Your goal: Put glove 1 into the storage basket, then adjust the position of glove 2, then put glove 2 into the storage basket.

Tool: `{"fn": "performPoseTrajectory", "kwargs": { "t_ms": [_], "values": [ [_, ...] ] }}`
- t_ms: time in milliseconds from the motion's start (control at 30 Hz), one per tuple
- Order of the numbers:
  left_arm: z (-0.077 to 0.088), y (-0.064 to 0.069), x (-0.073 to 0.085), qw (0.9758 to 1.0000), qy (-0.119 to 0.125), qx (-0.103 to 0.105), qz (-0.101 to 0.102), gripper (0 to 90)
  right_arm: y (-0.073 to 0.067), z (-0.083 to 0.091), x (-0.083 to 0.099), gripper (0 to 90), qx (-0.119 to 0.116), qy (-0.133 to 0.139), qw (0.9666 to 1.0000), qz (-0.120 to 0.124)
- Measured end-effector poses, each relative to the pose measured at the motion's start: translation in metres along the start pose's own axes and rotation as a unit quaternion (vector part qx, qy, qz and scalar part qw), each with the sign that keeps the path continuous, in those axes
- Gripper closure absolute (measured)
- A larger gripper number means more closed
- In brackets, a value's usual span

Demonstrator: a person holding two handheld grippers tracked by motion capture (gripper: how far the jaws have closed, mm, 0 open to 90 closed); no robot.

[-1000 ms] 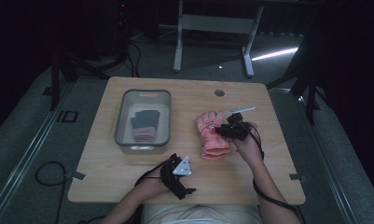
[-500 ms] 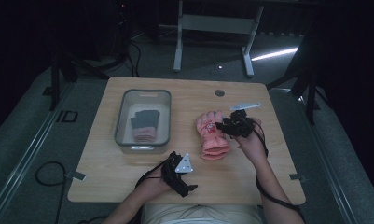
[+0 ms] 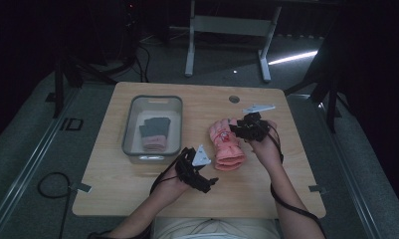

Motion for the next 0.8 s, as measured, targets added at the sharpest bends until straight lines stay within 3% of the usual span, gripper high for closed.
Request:
{"fn": "performPoseTrajectory", "kwargs": {
  "t_ms": [233,400,567,600,800],
  "values": [
    [0.002,-0.027,-0.035,0.9994,0.018,-0.013,0.026,3.9,-0.001,-0.008,-0.003,60.7,0.001,-0.003,1.0,0.0],
    [-0.002,-0.043,-0.052,0.9988,0.019,-0.032,0.03,3.9,0.0,-0.014,-0.003,60.8,0.009,-0.002,1.0,-0.002],
    [-0.007,-0.053,-0.059,0.9982,0.024,-0.044,0.032,3.9,0.001,-0.016,-0.001,58.2,0.008,0.0,1.0,-0.005],
    [-0.011,-0.056,-0.06,0.9977,0.028,-0.042,0.045,3.9,0.001,-0.016,-0.001,57.4,0.007,0.0,1.0,-0.006],
    [-0.025,-0.058,-0.061,0.9968,0.016,-0.05,0.06,5.1,0.006,-0.022,0.005,52.2,0.017,-0.01,0.9997,-0.018]
  ]
}}
Point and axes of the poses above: each handheld gripper's, and its own axes: z roughly backward along the jaws, x roughly out of its underside, y roughly to its right, the point moved 8 cm from there along -z, roughly forward along the jaws, and after that the axes turned 5 degrees about -z, right-handed, at the moved point
